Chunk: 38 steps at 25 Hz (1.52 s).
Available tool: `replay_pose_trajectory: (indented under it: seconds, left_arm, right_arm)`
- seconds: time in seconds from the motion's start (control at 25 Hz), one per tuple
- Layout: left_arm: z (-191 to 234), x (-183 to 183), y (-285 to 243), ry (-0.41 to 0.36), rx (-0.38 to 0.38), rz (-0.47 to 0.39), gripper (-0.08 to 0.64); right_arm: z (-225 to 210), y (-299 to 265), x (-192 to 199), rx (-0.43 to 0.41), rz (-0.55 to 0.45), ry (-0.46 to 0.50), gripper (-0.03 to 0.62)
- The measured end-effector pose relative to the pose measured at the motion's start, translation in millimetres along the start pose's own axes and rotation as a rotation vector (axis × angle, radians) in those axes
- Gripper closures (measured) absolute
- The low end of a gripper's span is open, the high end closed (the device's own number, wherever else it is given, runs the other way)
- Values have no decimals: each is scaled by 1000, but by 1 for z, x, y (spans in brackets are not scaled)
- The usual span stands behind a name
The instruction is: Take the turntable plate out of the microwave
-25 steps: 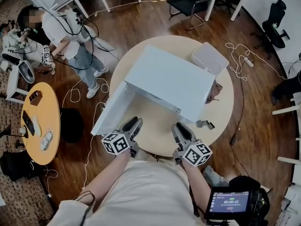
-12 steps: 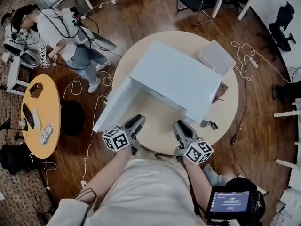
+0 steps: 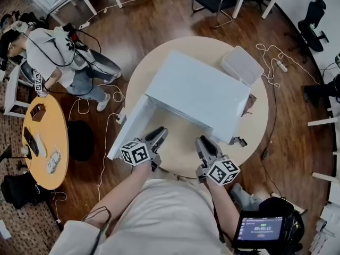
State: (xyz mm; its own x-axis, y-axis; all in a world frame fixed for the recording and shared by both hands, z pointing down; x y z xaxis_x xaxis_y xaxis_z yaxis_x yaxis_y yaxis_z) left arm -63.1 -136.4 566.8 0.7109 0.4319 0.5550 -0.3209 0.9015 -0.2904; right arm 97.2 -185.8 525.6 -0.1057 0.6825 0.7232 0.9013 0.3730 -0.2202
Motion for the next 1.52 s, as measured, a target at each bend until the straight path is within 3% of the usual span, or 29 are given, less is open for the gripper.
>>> replay_pose_trajectory:
  seconds: [0.28, 0.76, 1.12, 1.52]
  left_arm:
    - [46, -3, -34, 61, -58, 43, 453]
    - [121, 8, -88, 115, -263, 79, 449]
    - [154, 11, -111, 186, -299, 109, 449]
    - [176, 15, -142, 193, -340, 128, 448]
  right_arm:
    - [-4, -16, 3, 34, 12, 0, 494]
    - [-26, -41, 9, 94, 78, 39, 494]
    - [-15, -67, 17, 103, 120, 63, 494]
    - [-24, -84, 35, 123, 163, 70, 494]
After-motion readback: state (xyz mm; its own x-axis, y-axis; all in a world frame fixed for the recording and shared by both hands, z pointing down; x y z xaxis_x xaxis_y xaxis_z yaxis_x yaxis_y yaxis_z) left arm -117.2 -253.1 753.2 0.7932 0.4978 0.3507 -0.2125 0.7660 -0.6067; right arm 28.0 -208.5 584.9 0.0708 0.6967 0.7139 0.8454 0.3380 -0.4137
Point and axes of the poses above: the fingertips, and each gripper's own axes: y backward along the fingers, z to its left, x out of its underside, the point moved 1 cm from there along y, backward along the fingers, and after that the axes turned 2 degrees about y, right-handed, at the moved point
